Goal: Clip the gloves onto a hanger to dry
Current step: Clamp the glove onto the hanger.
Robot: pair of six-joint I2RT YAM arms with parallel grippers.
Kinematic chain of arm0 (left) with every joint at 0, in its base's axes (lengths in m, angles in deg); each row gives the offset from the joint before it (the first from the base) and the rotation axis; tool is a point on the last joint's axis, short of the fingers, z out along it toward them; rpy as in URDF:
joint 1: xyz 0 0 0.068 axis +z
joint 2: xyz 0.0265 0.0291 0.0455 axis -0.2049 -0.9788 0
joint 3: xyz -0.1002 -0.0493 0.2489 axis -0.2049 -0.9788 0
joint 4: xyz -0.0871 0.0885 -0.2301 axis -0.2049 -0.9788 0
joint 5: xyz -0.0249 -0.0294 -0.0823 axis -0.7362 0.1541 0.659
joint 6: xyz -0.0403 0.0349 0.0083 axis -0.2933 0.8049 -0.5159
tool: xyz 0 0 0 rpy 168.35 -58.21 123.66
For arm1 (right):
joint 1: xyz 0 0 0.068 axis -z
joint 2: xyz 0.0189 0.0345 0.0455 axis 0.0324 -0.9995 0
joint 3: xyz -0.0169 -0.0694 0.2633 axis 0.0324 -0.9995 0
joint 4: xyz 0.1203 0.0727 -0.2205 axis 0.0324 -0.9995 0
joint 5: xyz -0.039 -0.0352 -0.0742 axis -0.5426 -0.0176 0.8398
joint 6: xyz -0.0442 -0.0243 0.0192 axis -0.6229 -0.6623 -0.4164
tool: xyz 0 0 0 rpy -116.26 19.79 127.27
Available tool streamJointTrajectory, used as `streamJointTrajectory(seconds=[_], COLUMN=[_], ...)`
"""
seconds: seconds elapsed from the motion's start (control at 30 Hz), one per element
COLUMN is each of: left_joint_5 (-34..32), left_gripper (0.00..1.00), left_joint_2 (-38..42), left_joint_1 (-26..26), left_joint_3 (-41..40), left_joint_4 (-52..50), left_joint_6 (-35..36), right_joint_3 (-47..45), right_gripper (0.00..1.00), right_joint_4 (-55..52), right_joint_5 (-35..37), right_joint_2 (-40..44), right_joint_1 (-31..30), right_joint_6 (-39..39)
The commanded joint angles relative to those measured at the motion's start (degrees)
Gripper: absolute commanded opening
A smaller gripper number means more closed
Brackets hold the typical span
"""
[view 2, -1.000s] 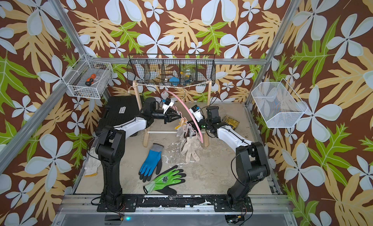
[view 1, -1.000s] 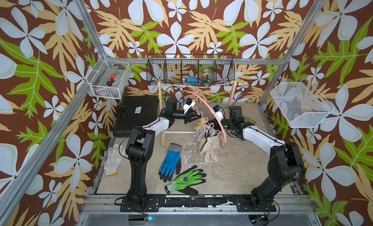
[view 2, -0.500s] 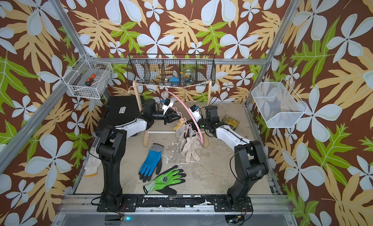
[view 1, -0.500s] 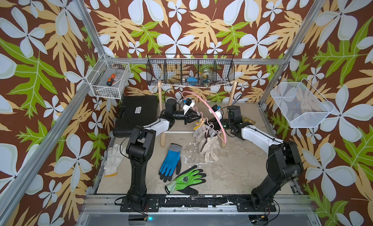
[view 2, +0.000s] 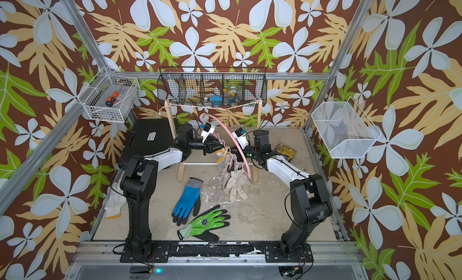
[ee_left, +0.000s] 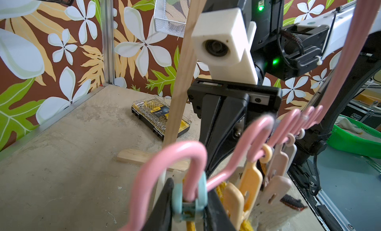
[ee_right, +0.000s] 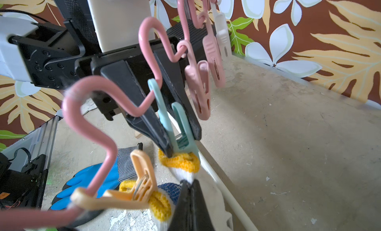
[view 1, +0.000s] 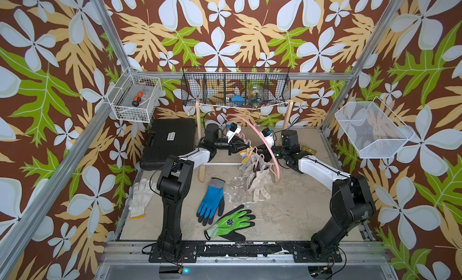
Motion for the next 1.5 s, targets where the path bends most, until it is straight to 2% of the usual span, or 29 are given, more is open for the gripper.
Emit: streamJointTrajectory(seconds=[0.0,0.17,0.23,0.3,0.37,0.57,0.73,0.83,0.97,1.1,1.2,1.27,1.37,1.47], left_joint_5=[1.5,1.0,0.5,0.2,0.0,-1.0,-1.4,-0.5,-1.7,-2.2,-2.2,-2.9,-4.1,-5.1], left_gripper=[0.15,0.16,0.23,0.37,0.43,0.55,0.57,0.53,0.56,0.58,0.58,0.58,0.58,0.58], left_joint_2=[-0.3,-0.5,-0.5,-0.4,-0.1,0.6,0.8,0.4,0.8,1.2,1.6,1.6,2.3,2.7], left_joint_1=[0.1,0.1,0.1,0.1,0.1,0.4,0.5,0.6,0.6,0.9,1.1,1.1,1.2,1.3], left_joint_3=[0.1,0.0,0.1,0.1,0.1,-0.6,-1.1,0.3,-0.1,-0.6,-0.3,0.2,0.2,0.7], left_joint_4=[1.9,1.4,1.3,1.3,1.3,1.0,0.2,-1.5,-3.3,-4.4,-6.2,-8.1,-11.4,-14.5], left_joint_6=[-0.6,-0.3,-0.4,-0.7,-0.7,-0.6,-0.2,-0.3,1.4,2.0,2.9,4.0,6.8,8.9], right_joint_3=[-0.1,-0.8,-0.7,-0.4,-0.6,-1.2,-1.5,-1.4,-1.4,-1.7,-1.6,-1.7,-2.0,-2.0], right_gripper=[0.00,0.00,0.00,0.00,0.00,0.00,0.00,0.00,0.01,0.21,0.13,0.18,0.31,0.31], right_joint_4=[3.0,4.2,3.9,2.7,2.3,1.7,1.0,1.3,1.1,0.7,0.9,1.3,0.8,-0.3], right_joint_5=[-0.1,-0.8,-0.7,-0.6,-0.3,0.2,1.2,1.4,2.0,3.3,3.0,3.5,4.5,5.5], right_joint_2=[0.4,0.8,0.7,0.2,-0.1,-0.4,-0.5,-0.8,-0.6,-0.4,-0.1,0.2,0.7,1.2], right_joint_1=[-0.1,-0.1,-0.2,-0.2,-0.3,-0.3,-0.3,-0.3,-0.3,-0.3,-0.3,-0.3,-0.3,-0.2], right_joint_6=[1.0,1.5,1.5,0.8,0.5,-0.1,-0.7,-0.6,-0.7,-1.1,-0.9,-0.7,-1.3,-2.1])
